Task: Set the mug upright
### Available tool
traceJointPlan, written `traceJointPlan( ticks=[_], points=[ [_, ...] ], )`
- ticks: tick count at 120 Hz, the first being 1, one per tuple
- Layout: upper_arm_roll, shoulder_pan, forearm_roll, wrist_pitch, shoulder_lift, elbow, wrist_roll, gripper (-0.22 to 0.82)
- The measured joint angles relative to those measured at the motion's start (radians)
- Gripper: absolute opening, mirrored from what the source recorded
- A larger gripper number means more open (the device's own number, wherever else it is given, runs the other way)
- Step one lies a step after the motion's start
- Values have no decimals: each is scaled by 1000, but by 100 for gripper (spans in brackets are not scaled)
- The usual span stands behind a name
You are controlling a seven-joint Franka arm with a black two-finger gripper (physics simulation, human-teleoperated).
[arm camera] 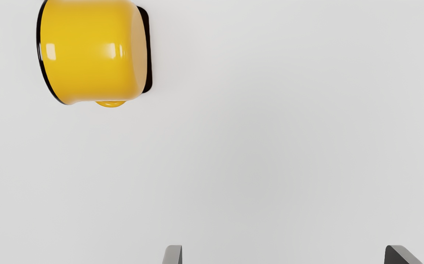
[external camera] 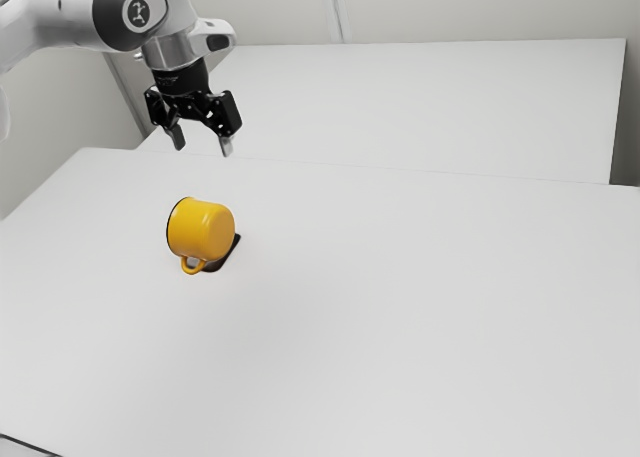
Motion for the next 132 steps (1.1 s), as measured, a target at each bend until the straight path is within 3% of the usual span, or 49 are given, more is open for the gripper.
traceJointPlan(
  ticks=[44,132],
  points=[
    [10,15,3,0,60,55,0,60],
    [9,374,-95,23,322,154,215,60]
  ],
)
